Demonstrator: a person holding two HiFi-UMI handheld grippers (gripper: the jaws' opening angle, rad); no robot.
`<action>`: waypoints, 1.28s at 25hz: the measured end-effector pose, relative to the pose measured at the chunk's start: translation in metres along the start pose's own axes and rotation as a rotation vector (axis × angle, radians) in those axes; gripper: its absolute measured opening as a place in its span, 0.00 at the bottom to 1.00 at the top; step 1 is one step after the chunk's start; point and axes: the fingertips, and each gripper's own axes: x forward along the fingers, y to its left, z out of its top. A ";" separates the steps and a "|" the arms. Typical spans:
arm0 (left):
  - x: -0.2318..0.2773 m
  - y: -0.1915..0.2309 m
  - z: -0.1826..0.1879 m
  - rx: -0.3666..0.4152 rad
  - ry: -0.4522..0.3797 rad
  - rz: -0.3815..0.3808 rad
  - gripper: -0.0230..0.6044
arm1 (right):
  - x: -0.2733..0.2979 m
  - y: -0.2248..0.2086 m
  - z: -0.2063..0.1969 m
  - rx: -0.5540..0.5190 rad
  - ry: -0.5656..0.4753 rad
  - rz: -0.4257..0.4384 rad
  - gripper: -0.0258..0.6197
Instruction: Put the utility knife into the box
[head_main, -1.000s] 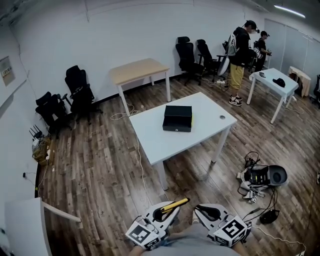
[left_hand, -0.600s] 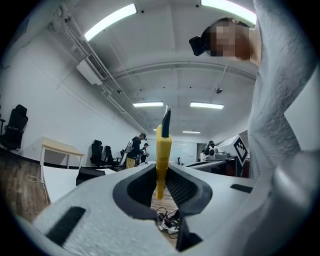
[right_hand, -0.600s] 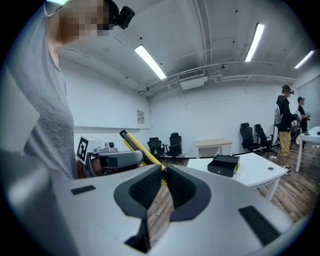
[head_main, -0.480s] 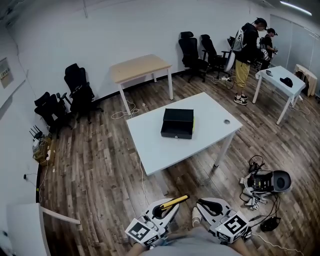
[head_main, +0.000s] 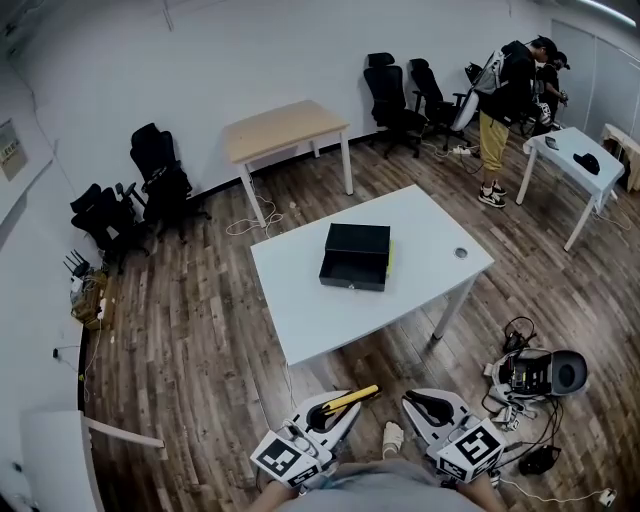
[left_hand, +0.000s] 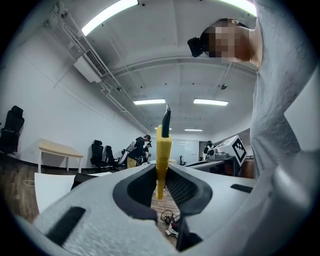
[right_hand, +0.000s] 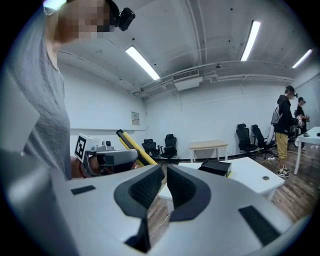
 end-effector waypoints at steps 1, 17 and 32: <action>0.006 0.003 0.001 -0.001 0.001 0.003 0.14 | 0.003 -0.006 0.002 0.000 0.001 0.005 0.09; 0.120 0.057 0.008 0.005 0.002 0.018 0.14 | 0.045 -0.123 0.037 -0.031 -0.030 0.084 0.09; 0.144 0.101 0.013 -0.062 -0.038 0.080 0.14 | 0.075 -0.153 0.039 -0.035 -0.007 0.111 0.09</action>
